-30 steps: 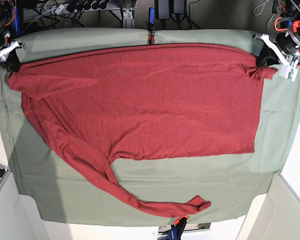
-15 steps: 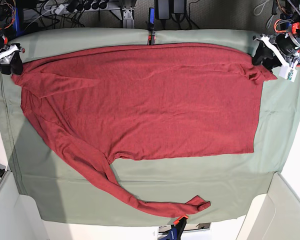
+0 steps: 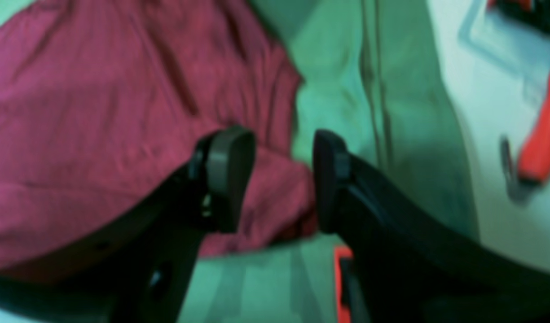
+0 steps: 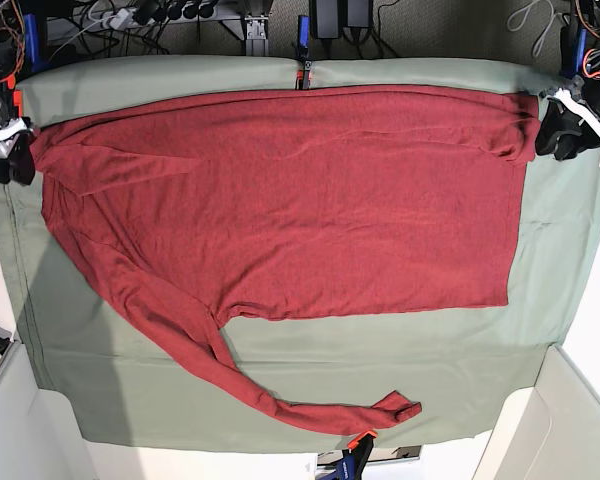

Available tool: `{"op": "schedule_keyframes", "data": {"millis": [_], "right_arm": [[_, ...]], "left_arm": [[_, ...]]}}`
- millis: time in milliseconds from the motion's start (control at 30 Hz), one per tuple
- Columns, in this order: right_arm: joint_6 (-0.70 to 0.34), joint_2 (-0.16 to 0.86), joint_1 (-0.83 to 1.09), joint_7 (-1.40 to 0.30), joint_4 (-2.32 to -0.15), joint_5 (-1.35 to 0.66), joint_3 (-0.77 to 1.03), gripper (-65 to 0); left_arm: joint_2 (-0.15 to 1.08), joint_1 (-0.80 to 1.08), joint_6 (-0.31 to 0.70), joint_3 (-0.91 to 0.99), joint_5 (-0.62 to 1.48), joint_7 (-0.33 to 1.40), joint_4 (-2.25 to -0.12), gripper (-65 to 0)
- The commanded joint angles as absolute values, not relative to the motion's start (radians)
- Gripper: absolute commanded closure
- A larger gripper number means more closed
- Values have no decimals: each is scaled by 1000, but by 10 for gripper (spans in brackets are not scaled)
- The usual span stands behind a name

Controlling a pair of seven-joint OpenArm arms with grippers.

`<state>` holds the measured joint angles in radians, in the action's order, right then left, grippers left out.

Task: Fold the T-shirt properly
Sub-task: 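Open both grippers and lift them off the shirt, then lower both grippers to the shirt's side edges and grasp the fabric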

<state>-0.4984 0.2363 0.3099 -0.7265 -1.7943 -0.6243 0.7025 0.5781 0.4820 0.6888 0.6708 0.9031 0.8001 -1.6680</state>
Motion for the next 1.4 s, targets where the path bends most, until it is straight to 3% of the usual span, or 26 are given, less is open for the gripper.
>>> {"op": "schedule_keyframes", "data": {"millis": [0, 100, 333, 533, 733, 1000, 1367], "right_arm": [[-501, 254, 301, -710, -1812, -635, 709, -259], [-501, 252, 249, -707, -1810, -624, 709, -259], [-436, 253, 148, -694, -1807, -543, 707, -259], [-414, 255, 34, -673, -1759, -513, 700, -259], [-415, 255, -152, -661, -1552, -474, 614, -259], [-415, 292, -362, -633, -1218, -355, 451, -260], [-449, 297, -288, -795, -1190, -393, 376, -259]], "left_arm": [[598, 482, 698, 681, 925, 780, -1684, -322], [599, 474, 698, 681, 923, 748, -1684, -377], [630, 385, 698, 654, 897, 740, -1684, -377], [685, 270, 691, 504, 801, 709, -1682, -377], [699, 118, 637, 354, 727, 696, -1599, -377], [698, -81, 638, 242, 728, 727, -1365, -377], [698, -220, 640, 241, 744, 730, -1162, -377]]}}
